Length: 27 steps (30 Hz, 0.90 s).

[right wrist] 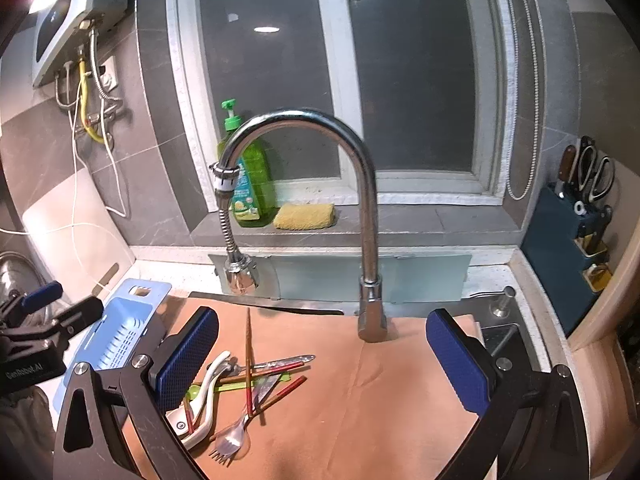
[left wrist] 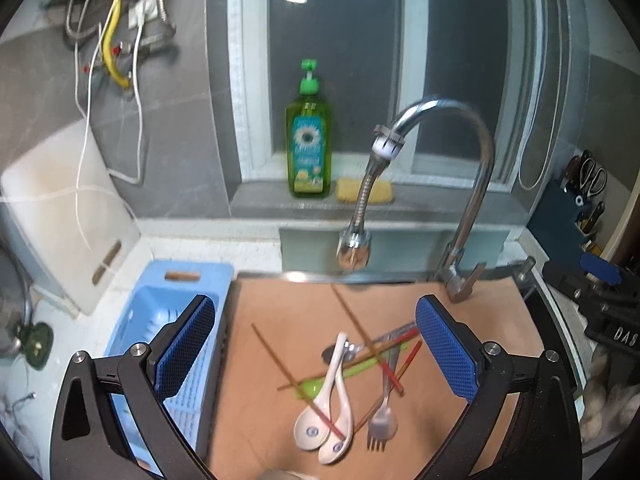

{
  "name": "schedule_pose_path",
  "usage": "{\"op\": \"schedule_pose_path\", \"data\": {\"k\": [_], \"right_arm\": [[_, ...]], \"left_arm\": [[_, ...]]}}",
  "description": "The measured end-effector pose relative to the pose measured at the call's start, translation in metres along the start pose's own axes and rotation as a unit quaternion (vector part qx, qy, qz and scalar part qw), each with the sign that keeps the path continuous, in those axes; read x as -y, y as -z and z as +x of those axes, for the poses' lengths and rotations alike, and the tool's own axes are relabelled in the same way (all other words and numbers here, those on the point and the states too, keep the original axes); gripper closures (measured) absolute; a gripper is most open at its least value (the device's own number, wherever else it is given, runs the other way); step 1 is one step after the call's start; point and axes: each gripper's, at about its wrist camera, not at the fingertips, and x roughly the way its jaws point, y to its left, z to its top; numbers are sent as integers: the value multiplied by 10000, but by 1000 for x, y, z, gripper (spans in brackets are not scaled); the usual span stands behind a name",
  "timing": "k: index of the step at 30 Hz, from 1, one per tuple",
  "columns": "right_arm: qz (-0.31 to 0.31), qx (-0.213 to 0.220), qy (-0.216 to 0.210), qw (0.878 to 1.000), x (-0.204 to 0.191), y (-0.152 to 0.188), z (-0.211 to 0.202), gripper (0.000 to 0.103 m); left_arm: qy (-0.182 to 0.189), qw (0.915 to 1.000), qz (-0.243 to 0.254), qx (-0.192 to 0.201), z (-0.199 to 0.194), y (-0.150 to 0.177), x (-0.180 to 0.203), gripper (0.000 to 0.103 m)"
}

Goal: Organize utensils
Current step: 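Lower the left tool toward the white ceramic spoons on the mat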

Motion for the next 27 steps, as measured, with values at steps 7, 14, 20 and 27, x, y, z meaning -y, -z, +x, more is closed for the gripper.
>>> {"op": "schedule_pose_path", "data": {"k": [7,14,20,27], "right_arm": [[44,-158,-356,9992,2,11,20,0],[246,-784,-483,9954,12,27,57,0],[444,-1311,-475,9892,24,42,89,0],[947,-1910,-997,9719,35,56,119,1]], "left_arm": [[-37,9982,-314,-508,21,24,-25,2],[19,9925,-522,-1105,47,53,-48,3],[336,9853,-828,-1455,56,71,-62,3],[549,9758,-840,-1941,62,94,-60,3]]}}
